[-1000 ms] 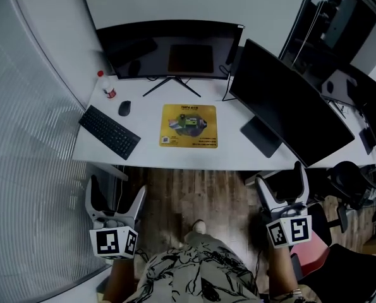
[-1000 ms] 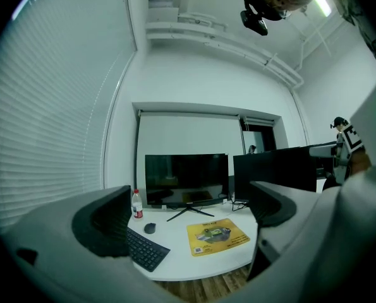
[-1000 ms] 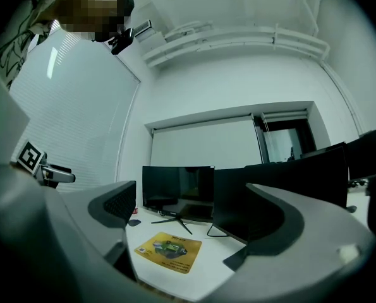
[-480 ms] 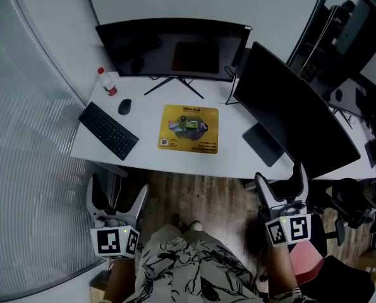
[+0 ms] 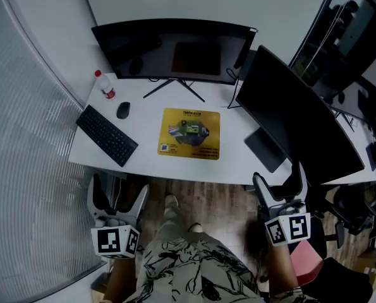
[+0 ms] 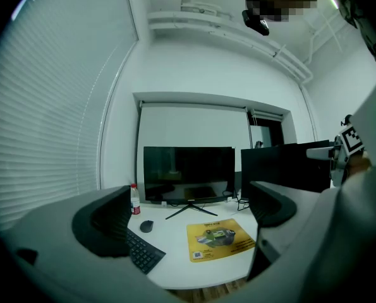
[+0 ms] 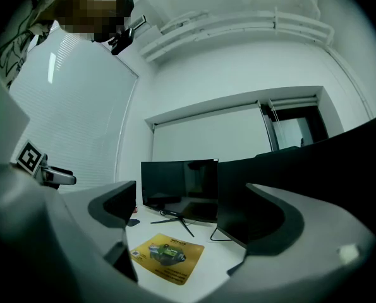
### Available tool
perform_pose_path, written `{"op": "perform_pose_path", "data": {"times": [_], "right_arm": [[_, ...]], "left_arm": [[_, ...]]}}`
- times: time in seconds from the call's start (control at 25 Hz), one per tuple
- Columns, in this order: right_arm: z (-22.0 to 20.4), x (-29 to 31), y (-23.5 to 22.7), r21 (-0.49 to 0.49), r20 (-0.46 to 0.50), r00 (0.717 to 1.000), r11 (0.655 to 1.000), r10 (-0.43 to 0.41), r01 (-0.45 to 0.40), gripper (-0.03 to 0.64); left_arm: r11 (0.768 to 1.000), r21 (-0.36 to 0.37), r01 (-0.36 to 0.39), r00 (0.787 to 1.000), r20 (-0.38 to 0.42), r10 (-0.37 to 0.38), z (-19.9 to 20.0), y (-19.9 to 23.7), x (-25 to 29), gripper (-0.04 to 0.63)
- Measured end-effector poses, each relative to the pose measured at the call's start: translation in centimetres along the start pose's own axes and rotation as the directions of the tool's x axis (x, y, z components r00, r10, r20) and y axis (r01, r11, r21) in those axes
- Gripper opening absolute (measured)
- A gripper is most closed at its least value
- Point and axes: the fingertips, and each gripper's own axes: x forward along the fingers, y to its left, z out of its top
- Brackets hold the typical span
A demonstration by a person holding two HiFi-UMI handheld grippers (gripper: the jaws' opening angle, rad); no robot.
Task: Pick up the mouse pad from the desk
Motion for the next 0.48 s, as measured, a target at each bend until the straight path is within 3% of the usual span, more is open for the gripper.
{"op": "perform_pose_path", "data": {"times": [0.48], "right_arm": [[-0.2, 5.9, -0.1, 0.014, 0.001, 1.000, 1.000, -0.027, 0.027, 0.529]], "left_arm": [[1.000, 0.003, 0.028, 1.000, -0.009, -0.028, 0.8, 2.4, 6.2, 0.571]]}}
